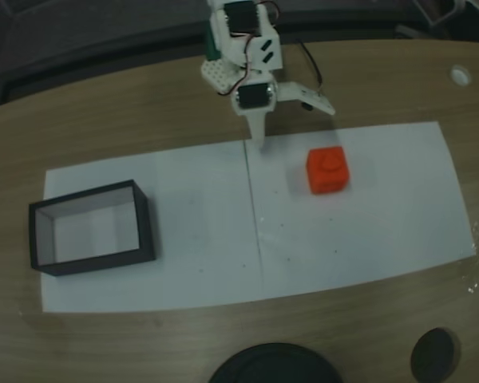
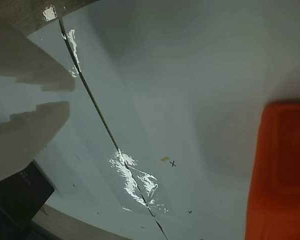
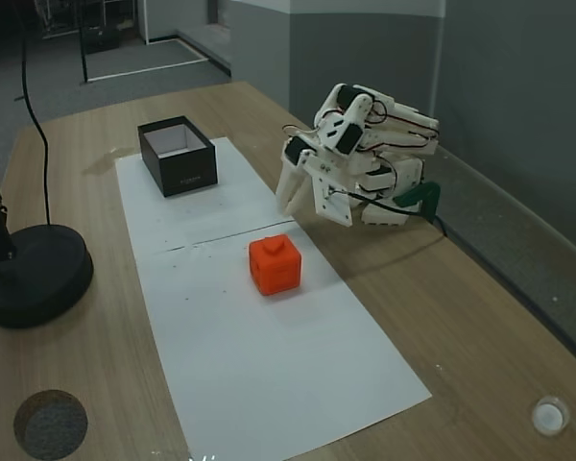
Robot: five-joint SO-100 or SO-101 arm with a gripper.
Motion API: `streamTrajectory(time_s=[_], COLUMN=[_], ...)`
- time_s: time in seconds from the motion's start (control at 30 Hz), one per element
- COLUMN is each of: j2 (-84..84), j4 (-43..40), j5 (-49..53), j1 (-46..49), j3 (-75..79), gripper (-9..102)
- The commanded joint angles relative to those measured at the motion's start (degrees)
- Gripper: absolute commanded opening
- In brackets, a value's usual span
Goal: Grab a orange square and put it in the box.
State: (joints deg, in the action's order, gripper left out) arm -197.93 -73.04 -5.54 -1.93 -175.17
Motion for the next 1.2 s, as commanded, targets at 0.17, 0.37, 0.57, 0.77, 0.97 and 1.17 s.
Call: streamTrajectory(time_s=[0.17,0.37,0.57,0.77,0.97,1.17], j2=[-1.2,-1.2,-1.2,-1.2,2.7,27.2], j4=[-0.7,-0.7,1.7,16.0,14.8,4.7], j5=[-0.3,-0.2,-0.3,2.3,1.1,-4.0], j1=[-0.2,-0.2,-0.4,-1.4,-13.5,-21.1], j3=[3.2,3.2,3.5,11.9,27.9,41.7], gripper=[0,0,0,10,19,33])
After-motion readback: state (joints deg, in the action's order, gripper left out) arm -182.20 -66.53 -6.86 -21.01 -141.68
